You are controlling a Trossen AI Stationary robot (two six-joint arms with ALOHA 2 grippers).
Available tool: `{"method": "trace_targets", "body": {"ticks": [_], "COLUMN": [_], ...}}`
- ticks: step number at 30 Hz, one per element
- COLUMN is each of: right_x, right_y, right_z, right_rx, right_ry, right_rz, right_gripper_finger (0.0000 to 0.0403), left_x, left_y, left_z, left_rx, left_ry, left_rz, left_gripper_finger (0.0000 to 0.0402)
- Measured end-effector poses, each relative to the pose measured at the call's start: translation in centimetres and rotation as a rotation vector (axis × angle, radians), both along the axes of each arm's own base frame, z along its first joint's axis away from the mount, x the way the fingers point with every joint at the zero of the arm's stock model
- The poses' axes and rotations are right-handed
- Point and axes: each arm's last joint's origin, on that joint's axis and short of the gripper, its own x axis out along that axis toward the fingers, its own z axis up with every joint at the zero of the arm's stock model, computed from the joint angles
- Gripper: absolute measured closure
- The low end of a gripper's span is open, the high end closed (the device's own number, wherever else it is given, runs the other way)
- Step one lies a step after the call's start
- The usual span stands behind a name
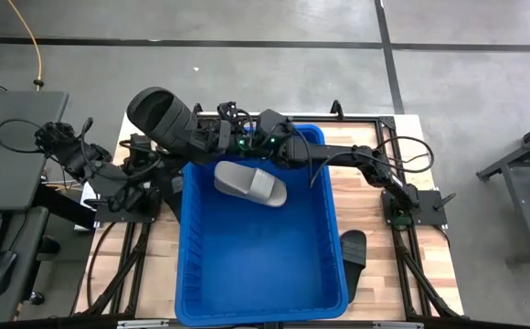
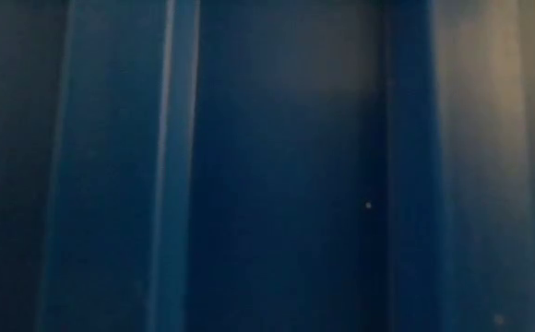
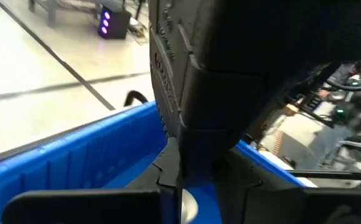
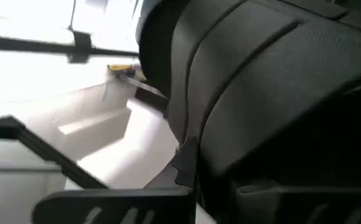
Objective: Pick and place slides into bin
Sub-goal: Put the black slide into the blue bin
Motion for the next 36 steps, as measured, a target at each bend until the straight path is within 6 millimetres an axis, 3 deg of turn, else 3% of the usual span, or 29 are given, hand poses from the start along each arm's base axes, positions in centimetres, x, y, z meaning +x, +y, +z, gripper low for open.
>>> {"method": "trace_targets", "body": {"ticks": [4,12,17,24,28,33,36], "right_x": [-0.1,-0.8,-1.2,-1.9,-2.4,-2.8,-3.5], "right_y": [-1.6,-4.1,-5.2,-7.1,-7.7,-5.8,-5.2], "right_z": [-0.1,-0.6,-0.6,-1.3,-2.5,-3.7,-4.0], "right_rx": [-0.039,-0.098,-0.163,-0.245,-0.308,-0.307,-0.301], "right_ry": [0.048,0.204,0.213,0.286,0.376,0.472,0.533], "right_rz": [0.047,0.152,0.252,0.431,0.553,0.745,0.802], "right_gripper_finger": [0.0364,0.0249,0.0196,0.0183,0.0183,0.0183,0.0183], "left_x": [-0.9,-2.0,-2.7,-4.1,-4.9,-6.0,-6.5], "left_y": [0.4,0.7,0.7,0.9,1.4,1.8,1.4], "left_z": [-0.2,-1.0,-1.0,-1.0,-1.0,-0.7,-0.9], "left_rx": [-0.078,-0.192,-0.28,-0.387,-0.44,-0.458,-0.554], "left_ry": [0.0,0.078,0.106,0.141,0.092,0.093,0.158], "left_rz": [-0.035,-0.142,-0.268,-0.432,-0.384,-0.48,-0.639], "left_gripper_finger": [0.0357,0.0357,0.0357,0.0357,0.0357,0.0357,0.0357]}}
